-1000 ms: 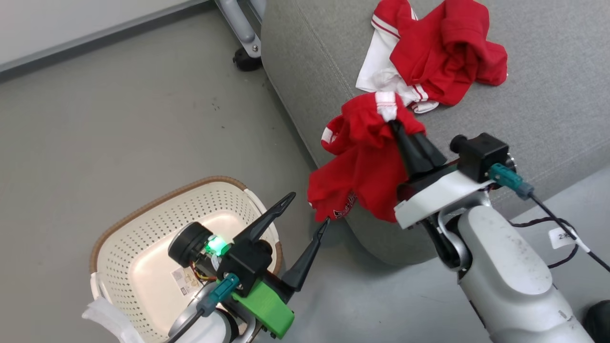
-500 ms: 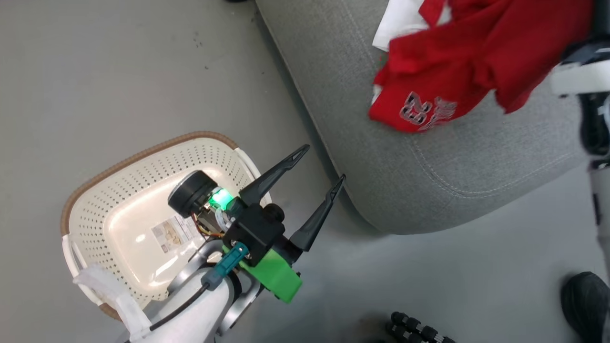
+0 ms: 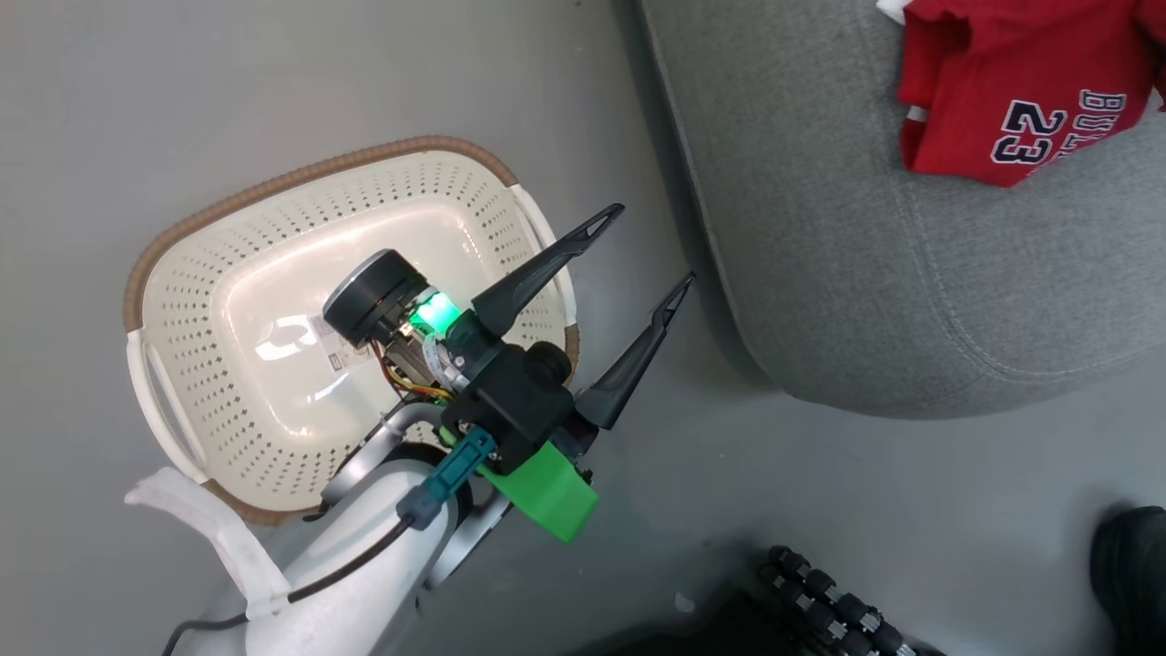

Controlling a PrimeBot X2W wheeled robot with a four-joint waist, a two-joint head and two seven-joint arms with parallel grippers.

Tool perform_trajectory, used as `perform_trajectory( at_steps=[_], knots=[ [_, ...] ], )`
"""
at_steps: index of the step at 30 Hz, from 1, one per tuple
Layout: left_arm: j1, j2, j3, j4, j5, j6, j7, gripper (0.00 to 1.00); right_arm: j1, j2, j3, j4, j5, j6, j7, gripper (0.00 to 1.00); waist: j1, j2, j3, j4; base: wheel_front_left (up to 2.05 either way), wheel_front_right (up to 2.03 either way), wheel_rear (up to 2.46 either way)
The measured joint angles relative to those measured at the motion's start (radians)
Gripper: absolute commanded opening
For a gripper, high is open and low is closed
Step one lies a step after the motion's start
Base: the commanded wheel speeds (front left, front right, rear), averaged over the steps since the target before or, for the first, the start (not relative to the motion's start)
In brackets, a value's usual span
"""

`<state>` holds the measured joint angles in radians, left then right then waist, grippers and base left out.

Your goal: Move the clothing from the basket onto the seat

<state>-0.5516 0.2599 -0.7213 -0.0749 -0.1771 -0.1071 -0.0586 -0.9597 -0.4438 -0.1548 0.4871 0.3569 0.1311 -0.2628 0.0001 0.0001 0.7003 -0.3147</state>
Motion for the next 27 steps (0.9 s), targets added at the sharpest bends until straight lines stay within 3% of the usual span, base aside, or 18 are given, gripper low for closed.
perform_trajectory(
  at_steps=[1,2,3,4,5,9,14,27],
  knots=[
    [-0.004,-0.002,-0.002,0.000,0.001,0.000,0.000,1.00,-0.006,0.003,-0.010,0.031,0.001,0.000,0.000,0.00,0.0000,0.0000,0.013,0.008,0.00,0.00,0.00],
    [-0.008,-0.003,-0.004,0.001,0.001,0.000,0.000,1.00,-0.011,0.005,-0.023,0.052,0.001,0.000,0.000,0.26,0.0000,0.0000,0.021,0.014,0.00,0.00,0.00],
    [-0.012,-0.005,-0.007,0.002,0.001,0.000,-0.002,1.00,-0.014,0.009,-0.037,0.074,-0.001,0.000,0.000,0.40,0.0000,0.0000,0.031,0.022,0.00,0.00,0.00],
    [-0.014,-0.007,-0.008,0.004,0.001,0.000,-0.004,1.00,-0.014,0.012,-0.052,0.104,-0.005,0.000,0.000,0.92,0.0000,0.0000,0.039,0.031,0.00,0.00,0.00],
    [-0.015,-0.009,-0.008,0.006,0.001,0.000,-0.005,1.00,-0.014,0.016,-0.060,0.131,-0.011,0.000,0.000,1.00,0.0000,0.0000,0.046,0.039,0.00,0.00,0.00],
    [-0.015,-0.009,-0.009,0.018,-0.001,0.001,-0.013,1.00,-0.011,0.035,-0.114,0.180,-0.032,0.000,0.000,1.00,0.0000,0.0000,0.060,0.059,0.00,0.00,0.00],
    [-0.014,-0.023,-0.010,0.049,-0.007,0.017,-0.046,1.00,0.053,0.068,-0.155,0.159,-0.054,0.000,0.000,1.00,0.0000,0.0000,0.035,0.066,0.00,0.00,0.00],
    [0.072,-0.052,0.018,0.162,-0.060,0.086,-0.148,1.00,0.350,0.224,-0.129,-0.139,-0.137,0.000,0.000,1.00,-0.0001,0.0000,-0.136,0.071,0.00,0.00,0.00]
  ],
)
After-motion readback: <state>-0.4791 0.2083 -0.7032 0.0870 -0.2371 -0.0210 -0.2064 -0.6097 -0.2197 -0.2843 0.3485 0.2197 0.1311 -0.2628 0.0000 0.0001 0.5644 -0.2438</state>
